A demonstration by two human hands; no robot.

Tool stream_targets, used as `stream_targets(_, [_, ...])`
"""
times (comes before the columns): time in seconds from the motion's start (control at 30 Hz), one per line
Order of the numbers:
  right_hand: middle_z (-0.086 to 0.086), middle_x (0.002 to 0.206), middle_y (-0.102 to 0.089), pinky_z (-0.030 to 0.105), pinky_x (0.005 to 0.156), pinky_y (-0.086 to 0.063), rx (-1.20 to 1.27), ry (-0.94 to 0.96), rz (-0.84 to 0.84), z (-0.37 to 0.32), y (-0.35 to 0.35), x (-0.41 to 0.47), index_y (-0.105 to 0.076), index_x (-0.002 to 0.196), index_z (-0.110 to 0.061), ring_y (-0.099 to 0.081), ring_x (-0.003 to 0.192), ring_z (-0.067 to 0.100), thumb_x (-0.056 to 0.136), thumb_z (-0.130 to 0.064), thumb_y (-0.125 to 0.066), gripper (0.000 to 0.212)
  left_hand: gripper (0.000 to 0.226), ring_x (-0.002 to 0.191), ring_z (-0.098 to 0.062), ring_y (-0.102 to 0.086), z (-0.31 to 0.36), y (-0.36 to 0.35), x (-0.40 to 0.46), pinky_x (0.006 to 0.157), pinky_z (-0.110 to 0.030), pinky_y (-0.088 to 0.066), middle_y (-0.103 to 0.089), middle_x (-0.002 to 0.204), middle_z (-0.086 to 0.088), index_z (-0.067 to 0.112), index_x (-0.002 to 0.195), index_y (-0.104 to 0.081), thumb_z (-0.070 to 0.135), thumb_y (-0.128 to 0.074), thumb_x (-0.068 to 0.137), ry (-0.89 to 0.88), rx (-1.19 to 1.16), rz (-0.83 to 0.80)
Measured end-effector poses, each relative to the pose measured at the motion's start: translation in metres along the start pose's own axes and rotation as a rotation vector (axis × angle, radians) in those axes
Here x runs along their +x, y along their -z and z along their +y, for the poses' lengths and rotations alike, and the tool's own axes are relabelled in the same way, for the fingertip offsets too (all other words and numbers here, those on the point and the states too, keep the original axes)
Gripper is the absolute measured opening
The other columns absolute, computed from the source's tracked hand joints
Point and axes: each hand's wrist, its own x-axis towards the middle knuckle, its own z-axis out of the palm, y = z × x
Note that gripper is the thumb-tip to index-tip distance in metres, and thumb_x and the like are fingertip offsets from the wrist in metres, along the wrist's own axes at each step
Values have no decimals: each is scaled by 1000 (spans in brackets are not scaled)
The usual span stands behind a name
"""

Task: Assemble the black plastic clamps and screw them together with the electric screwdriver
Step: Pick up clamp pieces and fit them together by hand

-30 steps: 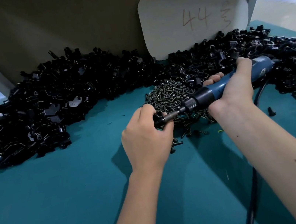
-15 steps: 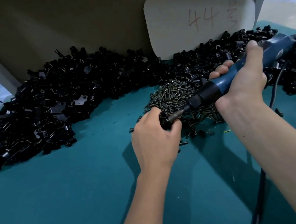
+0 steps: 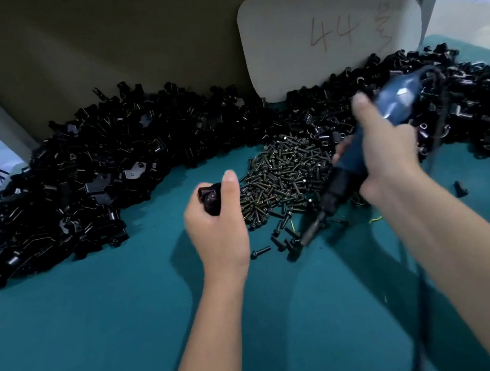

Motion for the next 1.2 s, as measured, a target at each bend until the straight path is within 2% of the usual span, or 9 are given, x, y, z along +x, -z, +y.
stream_targets(0.1, [11,95,-59,39,62,-63,-139,-45,-171,9,-4,-4,-48,110,-12,-64,59,19,90,-6,-73,32,41,48,-9,-24,6,-9,-4,41,-21,-24,-34,65,0,18,79,-40,47,-43,107,348,-563,-279])
stream_targets(0.23, [11,112,-65,45,80,-64,-430,113,-259,14,-9,-11,-52,116,-16,-72,90,27,86,-1,-75,40,41,50,-7,-25,6,-10,-5,41,-18,-22,-39,68,0,15,87,-39,50,-36,109,484,-708,-339])
stream_targets(0.37, [-1,102,-62,26,66,-49,-716,317,-227,20,-10,-11,-51,122,-18,-64,85,13,87,-22,-83,47,33,48,-7,-26,9,-11,-6,42,-18,-20,-41,67,-1,16,110,-33,48,-38,109,433,-631,-297])
stream_targets(0.6, [-10,94,-57,22,60,-41,-1004,368,-238,29,-2,-16,-47,117,-23,-57,78,6,86,-30,-83,48,32,47,-8,-28,11,-14,-9,40,-18,-24,-45,65,-1,16,107,-35,48,-40,109,339,-512,-289])
stream_targets(0.73, [3,119,-41,28,78,-41,-1187,508,-178,17,-3,-17,-53,126,-15,-50,86,20,84,-35,-85,57,34,46,-9,-30,9,-16,-10,39,-19,-26,-48,65,-1,14,99,-37,46,-42,109,260,-426,-289])
stream_targets(0.87, [3,116,-58,28,86,-44,-1192,575,-319,7,-3,-22,-65,116,-21,-57,97,16,87,-36,-80,36,41,44,-10,-33,6,-20,-13,39,-22,-27,-50,62,2,15,90,-43,53,-49,105,173,-274,-282])
stream_targets(0.97, [-7,89,-67,17,70,-43,-1060,595,-485,2,3,-28,-71,94,-24,-56,71,1,93,-35,-75,12,38,46,-10,-41,7,-29,-19,40,-22,-32,-55,63,3,26,79,-46,60,-51,95,104,-147,-282])
stream_targets(1.1, [2,76,-69,19,55,-45,-920,430,-793,-18,26,-26,-74,94,-22,-58,54,7,105,-36,-60,21,38,66,-18,-63,13,-46,-30,59,-37,-50,-68,77,5,25,89,-50,63,-50,94,-51,46,-313])
stream_targets(1.2, [11,74,-66,30,49,-48,-746,320,-790,-34,47,-22,-73,102,-10,-58,59,22,108,-30,-56,27,27,80,-24,-69,24,-64,-41,73,-45,-56,-74,86,0,35,87,-51,61,-56,91,-187,91,-381])
